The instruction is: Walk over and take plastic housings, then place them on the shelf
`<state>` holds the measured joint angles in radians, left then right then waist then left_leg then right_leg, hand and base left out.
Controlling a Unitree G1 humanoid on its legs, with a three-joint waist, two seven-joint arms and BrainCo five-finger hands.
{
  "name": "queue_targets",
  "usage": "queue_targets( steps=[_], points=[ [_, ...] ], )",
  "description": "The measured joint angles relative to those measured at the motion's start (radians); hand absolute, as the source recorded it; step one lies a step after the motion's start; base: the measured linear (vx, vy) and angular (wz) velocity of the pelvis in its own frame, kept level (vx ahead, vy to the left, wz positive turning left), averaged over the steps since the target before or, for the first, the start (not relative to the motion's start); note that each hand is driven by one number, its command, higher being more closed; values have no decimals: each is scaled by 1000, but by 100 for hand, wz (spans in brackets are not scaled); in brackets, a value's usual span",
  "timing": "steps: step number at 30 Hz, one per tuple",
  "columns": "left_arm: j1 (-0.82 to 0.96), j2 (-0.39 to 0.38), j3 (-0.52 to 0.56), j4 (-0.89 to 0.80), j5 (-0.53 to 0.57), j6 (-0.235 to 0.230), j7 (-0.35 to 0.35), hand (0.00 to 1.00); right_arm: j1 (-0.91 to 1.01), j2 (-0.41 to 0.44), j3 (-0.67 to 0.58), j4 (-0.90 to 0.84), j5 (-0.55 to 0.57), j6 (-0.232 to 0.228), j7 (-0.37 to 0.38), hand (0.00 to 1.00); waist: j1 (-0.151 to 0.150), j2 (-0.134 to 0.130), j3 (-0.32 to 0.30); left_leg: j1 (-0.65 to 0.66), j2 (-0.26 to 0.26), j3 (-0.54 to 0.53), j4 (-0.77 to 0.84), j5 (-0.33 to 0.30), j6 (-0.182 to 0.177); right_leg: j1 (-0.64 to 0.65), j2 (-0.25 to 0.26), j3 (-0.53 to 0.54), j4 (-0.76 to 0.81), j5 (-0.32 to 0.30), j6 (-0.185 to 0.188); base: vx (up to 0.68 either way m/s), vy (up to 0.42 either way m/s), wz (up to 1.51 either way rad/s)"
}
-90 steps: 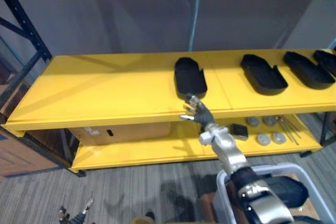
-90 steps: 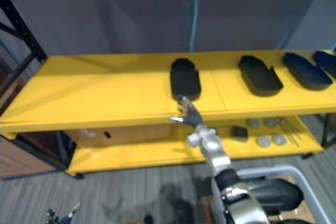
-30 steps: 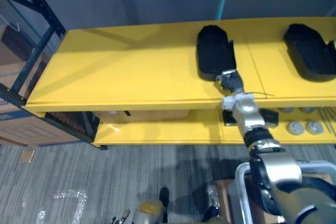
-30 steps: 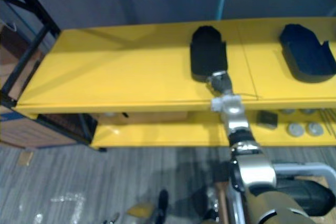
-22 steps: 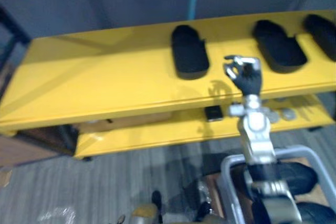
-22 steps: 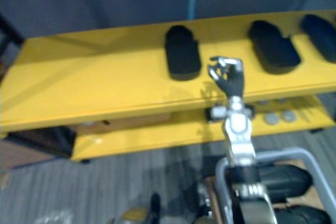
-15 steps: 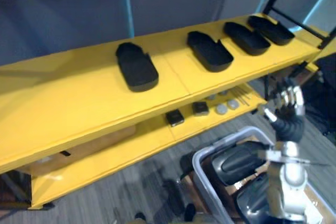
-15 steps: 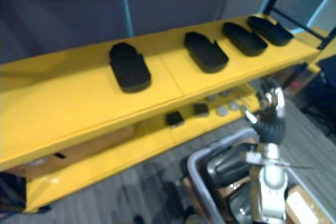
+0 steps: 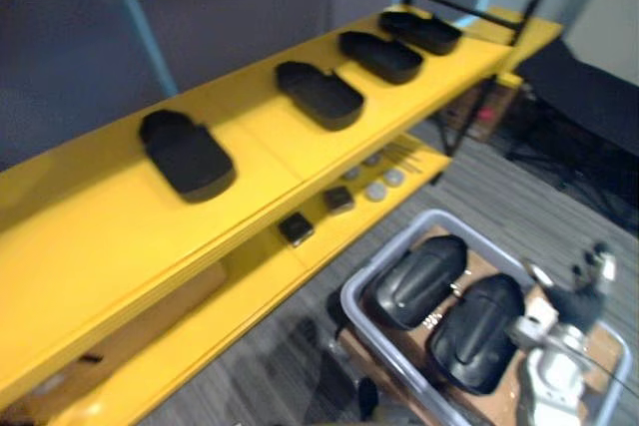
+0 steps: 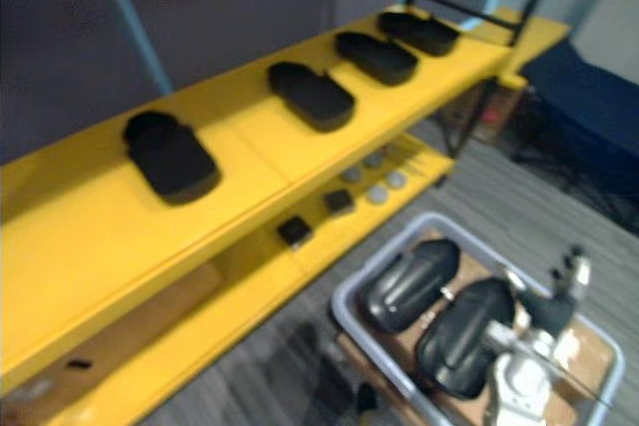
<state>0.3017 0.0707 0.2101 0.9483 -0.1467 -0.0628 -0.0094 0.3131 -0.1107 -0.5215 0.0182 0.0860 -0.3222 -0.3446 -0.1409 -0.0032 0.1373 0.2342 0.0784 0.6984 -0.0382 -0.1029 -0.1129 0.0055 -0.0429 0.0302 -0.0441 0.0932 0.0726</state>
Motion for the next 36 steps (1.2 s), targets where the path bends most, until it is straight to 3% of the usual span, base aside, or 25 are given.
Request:
queue_targets(
  steps=[3,6,7,8,9,10,11,13,16,18,22,25,27,29,31,33,34,35,36],
  points=[
    [-27,4,-39,-33,-3,-2,7,0,28,0,-36,-13,11,-19,30,0,-26,-4,-10,12,6,26,12,-31,-5,11,4,17,-17,-13,-2,-101,-23,-32],
    [-45,-2,-86,-77,-35,-1,8,0,20,-1,-19,-44,19,-20,53,0,-24,3,-22,11,11,23,41,-45,-10,9,1,-3,-19,-15,-5,-99,-34,-8],
    [-45,-3,-103,-97,-53,0,11,0,0,-5,12,-48,20,-20,67,0,-11,2,-23,-9,31,12,127,-69,-7,6,1,10,-17,-14,-8,-55,-62,-49],
    [-39,-7,-96,-112,-63,1,21,0,-39,-13,74,-40,20,-19,87,0,18,-5,-20,-72,68,-93,307,-107,50,-1,11,52,-6,-9,-15,-40,-90,-69],
    [-35,-12,-83,-125,-83,0,29,0,-59,-23,105,-40,19,-19,95,0,27,-6,-18,-106,81,-165,390,-120,72,-5,16,69,3,-9,-19,-4,-97,-93],
    [-23,-32,-52,-141,-95,-2,40,0,-99,-48,166,-36,20,-19,114,0,50,0,-9,-175,100,-304,543,-135,94,-5,27,106,18,-10,-25,26,-26,-81],
    [-18,-47,-34,-144,-113,-7,46,0,-127,-61,200,-31,20,-19,127,0,64,15,-9,-217,103,-393,618,-157,101,-2,36,131,18,-7,-29,29,75,-86],
    [-5,-61,-28,-130,-139,-11,48,0,-190,-70,237,-4,23,-16,133,0,94,52,-11,-187,103,-472,551,-194,78,-13,63,162,14,0,-25,5,145,-60],
    [-16,-51,-28,-98,-161,-11,47,0,-218,-65,244,-3,45,-16,133,0,96,40,-4,-174,79,-464,384,-205,60,-89,45,99,36,-6,-18,-58,85,25],
    [-46,-25,-23,-83,-162,-26,48,0,-276,-66,253,-1,49,-8,132,0,105,4,48,-205,65,-471,324,-206,27,-148,35,81,53,11,-6,-71,47,24],
    [-85,-21,-38,-83,-169,-56,58,0,-371,-76,271,12,49,-6,129,0,117,10,84,-276,36,-496,343,-200,36,-211,8,74,92,18,11,-51,40,14],
    [-185,-29,-83,-120,-157,-104,88,0,-451,-97,272,40,49,-6,103,0,119,10,165,-349,12,-550,458,-213,51,-300,-24,49,298,-79,25,-95,34,50],
    [-235,-54,-124,-183,-106,-130,120,0,-450,-80,294,25,58,3,77,0,125,11,204,-407,20,-574,644,-289,57,-355,-31,25,502,-175,26,-117,55,38],
    [-251,-69,-156,-211,-79,-130,123,0,-410,-47,309,-16,59,19,56,0,125,16,217,-408,35,-581,717,-337,64,-356,-21,22,561,-191,27,-90,87,2],
    [-262,-81,-164,-222,-81,-124,113,0,-337,8,312,-62,73,15,38,0,123,7,231,-392,46,-559,746,-369,72,-351,-15,34,566,-183,37,-144,117,-46],
    [-246,-80,-186,-232,-80,-109,105,0,-250,59,329,-87,90,12,37,0,125,-2,246,-366,66,-481,753,-398,87,-352,-4,37,532,-127,40,-211,139,-118],
    [-227,-91,-187,-246,-70,-105,106,0,-200,75,354,-101,95,12,47,0,126,-1,251,-347,92,-401,736,-397,111,-344,-4,-16,448,-50,31,-279,133,-160],
    [-213,-91,-185,-261,-65,-99,112,0,-158,81,367,-112,96,12,64,0,128,4,260,-323,107,-342,718,-388,116,-332,-20,-104,418,-15,22,-334,149,-199],
    [-211,-84,-182,-264,-40,-81,120,0,-119,75,377,-117,95,11,86,0,121,1,274,-283,123,-264,688,-373,128,-329,-57,-209,526,-48,-24,-334,137,-193]
  ],
)
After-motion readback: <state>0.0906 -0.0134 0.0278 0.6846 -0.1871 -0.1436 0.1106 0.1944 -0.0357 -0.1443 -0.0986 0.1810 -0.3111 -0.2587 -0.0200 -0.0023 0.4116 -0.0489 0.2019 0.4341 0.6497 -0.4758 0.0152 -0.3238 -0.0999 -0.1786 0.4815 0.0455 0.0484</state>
